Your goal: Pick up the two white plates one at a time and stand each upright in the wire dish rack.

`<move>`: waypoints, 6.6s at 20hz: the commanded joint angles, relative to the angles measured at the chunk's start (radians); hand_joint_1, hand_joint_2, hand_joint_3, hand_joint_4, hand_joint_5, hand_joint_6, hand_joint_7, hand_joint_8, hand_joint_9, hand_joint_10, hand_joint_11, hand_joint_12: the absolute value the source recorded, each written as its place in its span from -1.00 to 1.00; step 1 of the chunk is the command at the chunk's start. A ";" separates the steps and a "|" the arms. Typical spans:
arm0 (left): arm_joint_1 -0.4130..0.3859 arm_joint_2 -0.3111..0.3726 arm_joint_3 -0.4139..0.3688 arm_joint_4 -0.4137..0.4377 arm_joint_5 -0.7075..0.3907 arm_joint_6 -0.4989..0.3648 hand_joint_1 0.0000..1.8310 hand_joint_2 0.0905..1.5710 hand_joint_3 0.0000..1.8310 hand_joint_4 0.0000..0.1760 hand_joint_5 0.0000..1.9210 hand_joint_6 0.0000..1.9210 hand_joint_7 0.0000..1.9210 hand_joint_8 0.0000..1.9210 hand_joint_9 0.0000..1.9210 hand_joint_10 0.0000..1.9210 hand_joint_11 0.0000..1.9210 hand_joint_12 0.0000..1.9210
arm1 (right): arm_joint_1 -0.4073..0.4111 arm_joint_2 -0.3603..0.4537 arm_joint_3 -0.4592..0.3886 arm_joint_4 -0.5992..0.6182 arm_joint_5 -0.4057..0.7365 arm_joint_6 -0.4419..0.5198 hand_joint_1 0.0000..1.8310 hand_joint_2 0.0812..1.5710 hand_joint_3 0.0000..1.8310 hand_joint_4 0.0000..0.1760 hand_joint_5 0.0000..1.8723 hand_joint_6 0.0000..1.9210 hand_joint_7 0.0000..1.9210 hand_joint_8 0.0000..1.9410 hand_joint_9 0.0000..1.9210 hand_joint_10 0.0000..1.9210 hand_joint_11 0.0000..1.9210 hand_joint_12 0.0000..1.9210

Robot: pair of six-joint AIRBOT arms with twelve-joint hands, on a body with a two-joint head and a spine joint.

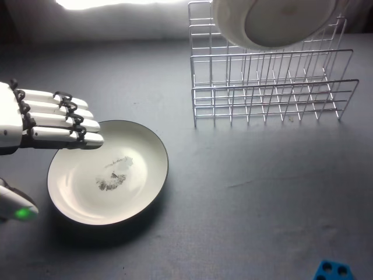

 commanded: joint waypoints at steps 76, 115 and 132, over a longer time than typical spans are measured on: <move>0.056 -0.088 0.079 0.051 0.143 -0.025 -1.00 0.37 -1.00 -1.00 -1.00 -1.00 -1.00 -1.00 -1.00 -1.00 -1.00 -1.00 | -0.215 -0.177 0.311 0.260 0.181 -0.008 0.14 0.30 -1.00 -1.00 -0.34 -0.99 -0.25 -1.00 -0.30 -0.92 -0.80 0.30; 0.179 -0.119 0.087 0.057 0.194 -0.045 -1.00 0.35 -1.00 -1.00 -1.00 -1.00 -1.00 -1.00 -1.00 -1.00 -1.00 -1.00 | -0.395 -0.282 -0.112 -0.262 0.429 -0.964 0.17 0.12 -0.99 -1.00 -1.00 -1.00 -1.00 -1.00 -1.00 -1.00 -1.00 -0.62; 0.280 -0.151 0.104 0.015 0.185 -0.159 -1.00 0.35 -1.00 -1.00 -1.00 -1.00 -1.00 -1.00 -1.00 -1.00 -1.00 -1.00 | -0.411 -0.510 0.030 -0.140 0.367 -1.140 0.53 0.28 -0.99 -1.00 -1.00 -1.00 -1.00 -1.00 -1.00 -1.00 -1.00 -0.51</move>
